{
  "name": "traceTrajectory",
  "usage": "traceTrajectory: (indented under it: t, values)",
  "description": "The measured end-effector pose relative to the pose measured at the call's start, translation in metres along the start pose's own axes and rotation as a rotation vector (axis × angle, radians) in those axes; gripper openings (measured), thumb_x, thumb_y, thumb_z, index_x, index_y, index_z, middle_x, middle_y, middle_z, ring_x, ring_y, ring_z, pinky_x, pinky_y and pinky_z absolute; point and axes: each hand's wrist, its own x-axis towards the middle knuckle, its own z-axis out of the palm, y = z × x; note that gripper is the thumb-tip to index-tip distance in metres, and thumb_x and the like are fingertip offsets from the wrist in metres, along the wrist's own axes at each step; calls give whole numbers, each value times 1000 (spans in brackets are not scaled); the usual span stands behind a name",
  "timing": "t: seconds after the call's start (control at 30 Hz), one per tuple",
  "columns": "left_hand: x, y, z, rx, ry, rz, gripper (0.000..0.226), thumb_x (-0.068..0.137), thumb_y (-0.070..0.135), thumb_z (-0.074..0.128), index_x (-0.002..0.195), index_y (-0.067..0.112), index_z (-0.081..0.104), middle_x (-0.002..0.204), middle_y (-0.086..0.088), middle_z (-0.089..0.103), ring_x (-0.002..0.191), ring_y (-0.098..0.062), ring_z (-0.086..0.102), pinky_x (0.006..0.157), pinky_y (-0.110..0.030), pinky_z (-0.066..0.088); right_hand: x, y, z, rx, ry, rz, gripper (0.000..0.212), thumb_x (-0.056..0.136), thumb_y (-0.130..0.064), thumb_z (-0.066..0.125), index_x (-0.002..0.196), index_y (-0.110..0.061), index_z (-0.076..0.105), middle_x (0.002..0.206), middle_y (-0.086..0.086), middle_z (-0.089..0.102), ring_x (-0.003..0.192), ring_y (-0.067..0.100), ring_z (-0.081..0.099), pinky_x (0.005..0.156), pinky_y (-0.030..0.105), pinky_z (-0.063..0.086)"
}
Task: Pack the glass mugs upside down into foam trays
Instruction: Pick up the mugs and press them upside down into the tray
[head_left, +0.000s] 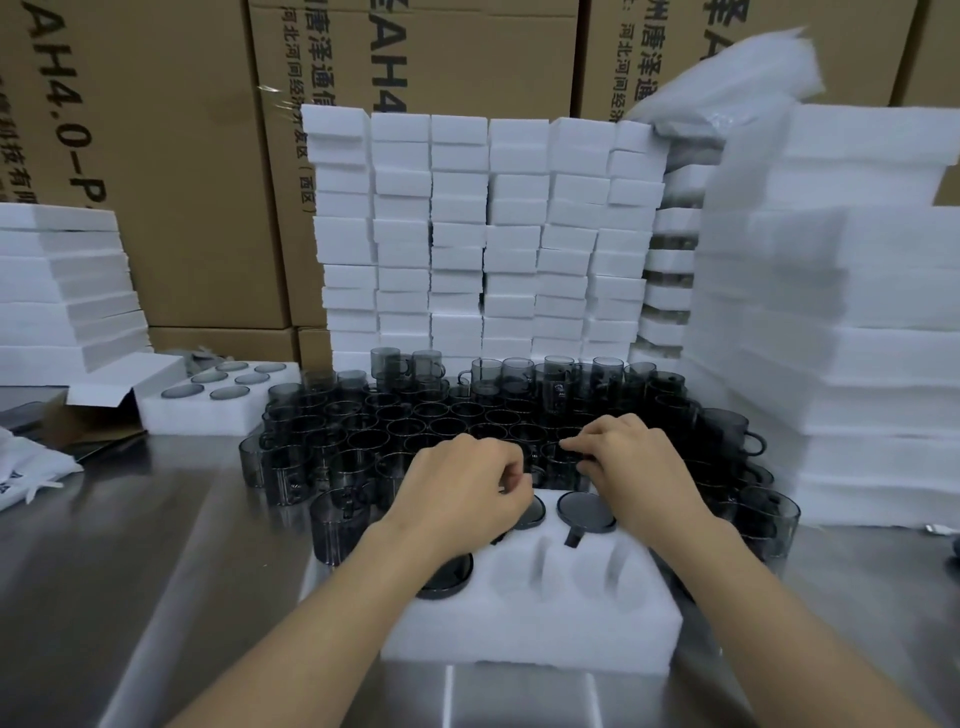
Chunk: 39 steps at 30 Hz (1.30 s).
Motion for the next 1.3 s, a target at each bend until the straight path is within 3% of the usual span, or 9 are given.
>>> traceTrajectory:
  t: [0.2, 0.43, 0.57, 0.67, 0.77, 0.83, 1.03, 1.2, 1.3]
  values:
    - [1, -2, 2, -38, -21, -42, 29, 96, 46, 55, 72, 29, 56, 59, 10, 58, 60, -6, 55, 54, -28, 37, 7, -2, -3, -7, -170, 48, 34, 108, -38, 59, 140, -45, 65, 160, -9, 47, 148, 20, 39, 113, 39, 38]
    - [6, -18, -9, -67, 68, -121, 26, 101, 48, 58, 81, 33, 65, 63, 14, 64, 65, -5, 60, 61, -29, 48, 3, -3, -2, 71, -90, 70, 27, 105, -32, 66, 131, -37, 71, 145, -7, 60, 130, 20, 54, 102, 37, 46]
    - [7, -52, -27, 1, 97, -175, 23, 105, 47, 58, 89, 36, 71, 69, 17, 66, 68, -1, 61, 56, -26, 41, -6, -5, -9, 90, 49, 32, 21, 106, -29, 63, 123, -34, 75, 128, -10, 68, 119, 20, 60, 97, 38, 50]
    - [7, -69, -38, -89, 80, -185, 22, 104, 44, 57, 88, 38, 71, 70, 15, 68, 66, -3, 62, 58, -27, 43, -11, -10, -20, 342, 20, 20, 17, 103, -38, 66, 115, -35, 78, 107, -21, 66, 110, 14, 63, 95, 37, 53]
    - [8, -78, -43, -79, 47, -185, 20, 103, 40, 57, 89, 40, 70, 72, 17, 68, 68, -3, 62, 57, -27, 40, -15, -19, -37, 645, -300, -38, 44, 85, -68, 77, 122, -43, 75, 114, -26, 67, 111, -3, 63, 98, 24, 52]
    - [7, -79, -41, -71, 58, -195, 19, 103, 38, 57, 90, 39, 71, 74, 17, 69, 70, -4, 62, 58, -27, 41, -19, -25, -40, 662, -443, -91, 64, 74, -77, 80, 130, -49, 70, 123, -31, 64, 118, -12, 57, 101, 19, 48]
    - [7, -79, -34, -121, 137, -215, 20, 100, 37, 58, 83, 38, 69, 74, 15, 69, 70, -7, 63, 57, -29, 45, -20, -31, -41, 621, -426, -103, 59, 80, -70, 80, 133, -47, 66, 130, -24, 63, 122, -4, 59, 107, 30, 51]
    - [7, -80, -33, -198, 221, -277, 20, 100, 40, 58, 85, 40, 70, 81, 32, 66, 69, -6, 64, 59, -28, 44, -24, -26, -40, 601, -523, -113, 86, 65, -81, 83, 142, -53, 57, 132, -35, 58, 122, -11, 55, 100, 17, 44]
    - [8, -82, -33, -259, 245, -339, 21, 100, 40, 59, 83, 40, 70, 75, 31, 67, 65, -8, 64, 60, -29, 45, -20, -30, -37, 504, -411, -106, 83, 68, -81, 76, 142, -47, 59, 131, -26, 62, 120, 1, 60, 105, 29, 50]
